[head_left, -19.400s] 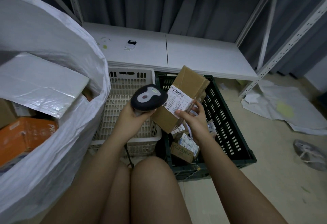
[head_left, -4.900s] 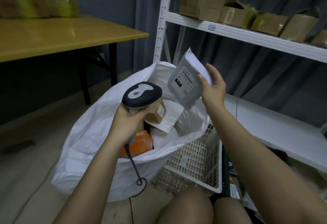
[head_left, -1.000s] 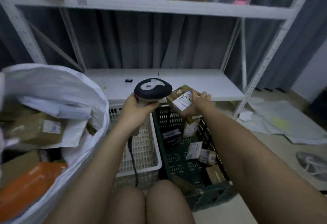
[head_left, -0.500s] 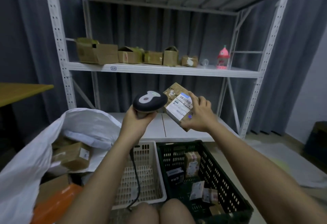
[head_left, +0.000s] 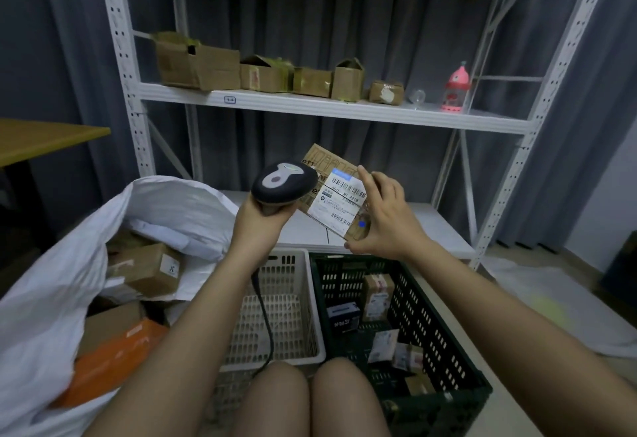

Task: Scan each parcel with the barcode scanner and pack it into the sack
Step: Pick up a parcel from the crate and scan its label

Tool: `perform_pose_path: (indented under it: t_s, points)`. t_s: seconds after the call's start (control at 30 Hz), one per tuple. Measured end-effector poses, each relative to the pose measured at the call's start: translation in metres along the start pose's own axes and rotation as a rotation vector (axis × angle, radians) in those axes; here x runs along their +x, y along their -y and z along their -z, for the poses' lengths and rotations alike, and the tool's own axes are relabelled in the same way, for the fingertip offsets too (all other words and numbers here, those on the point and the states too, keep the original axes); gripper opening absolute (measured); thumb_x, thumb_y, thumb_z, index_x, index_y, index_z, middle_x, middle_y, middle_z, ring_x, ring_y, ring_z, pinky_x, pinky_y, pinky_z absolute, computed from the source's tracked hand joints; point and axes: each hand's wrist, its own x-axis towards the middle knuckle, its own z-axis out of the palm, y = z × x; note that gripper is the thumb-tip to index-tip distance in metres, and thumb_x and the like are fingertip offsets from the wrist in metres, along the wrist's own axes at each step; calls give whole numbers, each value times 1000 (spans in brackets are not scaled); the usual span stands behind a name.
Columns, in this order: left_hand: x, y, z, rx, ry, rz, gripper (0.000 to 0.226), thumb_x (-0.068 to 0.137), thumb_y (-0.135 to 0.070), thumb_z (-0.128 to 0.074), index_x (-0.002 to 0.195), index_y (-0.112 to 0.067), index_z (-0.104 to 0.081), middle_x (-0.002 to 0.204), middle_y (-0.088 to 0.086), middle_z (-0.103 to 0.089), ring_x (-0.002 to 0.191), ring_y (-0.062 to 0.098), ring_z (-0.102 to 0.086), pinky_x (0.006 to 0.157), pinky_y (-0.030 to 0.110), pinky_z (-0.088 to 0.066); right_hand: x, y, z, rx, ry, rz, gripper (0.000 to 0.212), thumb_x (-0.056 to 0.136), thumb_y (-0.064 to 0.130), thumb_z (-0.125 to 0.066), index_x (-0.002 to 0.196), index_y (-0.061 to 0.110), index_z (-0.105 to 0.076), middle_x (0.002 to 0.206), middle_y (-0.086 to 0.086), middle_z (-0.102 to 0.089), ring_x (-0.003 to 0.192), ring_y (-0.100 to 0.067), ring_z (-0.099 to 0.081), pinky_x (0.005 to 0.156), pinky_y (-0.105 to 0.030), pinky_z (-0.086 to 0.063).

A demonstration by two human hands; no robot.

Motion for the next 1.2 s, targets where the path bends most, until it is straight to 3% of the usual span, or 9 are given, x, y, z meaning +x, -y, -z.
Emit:
perform_pose_path:
  t_s: [0.17,0.3,0.43,0.53,0.63,0.73,0.9,1.03,1.2]
  points:
    - [18,11,-4,-68,12,90,50,81,-27,-76,125,-19,-56,111,-7,-62,105,12,-56,89,29,-43,-6,0,-6,69,36,58,129,62,51,-80,155,18,4,152,-10,-14,139,-25,-11,114,-38,-18]
    - [26,14,-10,-132,88,115,36,81,-21,-76,113,-24,-59,103,-8,-67,102,12,-62,85,27,-49,-8,-2,-9,99,50,114,130,60,48,-81,155,20,3,152,-8,-14,140,-23,-10,113,-39,-25]
    - [29,17,-16,-151,102,122,42,80,-19,-77,119,-19,-61,109,-2,-69,101,11,-64,84,26,-51,-8,-7,-7,184,47,137,132,60,44,-82,154,24,8,155,-3,-6,143,-19,-3,112,-39,-30]
    - [31,18,-16,-168,54,129,49,78,-21,-79,123,-16,-61,112,-1,-69,104,14,-64,93,35,-52,-7,-14,-8,304,12,124,134,61,54,-80,153,27,14,160,2,16,148,-14,13,115,-38,-13]
    - [32,17,-13,-241,16,148,50,76,-20,-80,122,-16,-61,113,1,-69,105,17,-64,96,40,-52,-6,-18,-8,433,-56,73,135,67,49,-83,153,20,16,160,3,26,148,-10,17,116,-24,-3]
    - [27,16,-19,-350,-6,151,40,78,-12,-77,116,-15,-63,110,4,-70,103,18,-65,96,41,-52,1,-8,-7,651,-214,-76,122,75,30,-82,154,18,10,163,2,11,148,-3,2,116,-12,-9]
    - [19,22,-25,-452,-72,187,25,80,-10,-75,99,-22,-65,100,-2,-71,96,13,-66,96,39,-52,22,21,-1,1101,-451,-309,70,95,20,-61,153,10,-24,163,-3,-7,142,2,-17,117,-20,-24]
    - [22,28,-18,-451,-108,208,24,81,-12,-75,99,-24,-64,102,-1,-70,102,16,-65,98,41,-51,35,18,6,1147,-360,-357,43,97,11,-57,139,10,-51,159,-9,-22,137,6,-31,107,-15,-35]
    - [27,25,-9,-431,-102,184,23,82,-15,-74,97,-27,-62,102,-3,-69,103,16,-65,93,37,-53,41,14,7,1252,-102,-234,33,99,17,-53,126,36,-47,124,-7,-63,103,-13,-66,76,-26,-57]
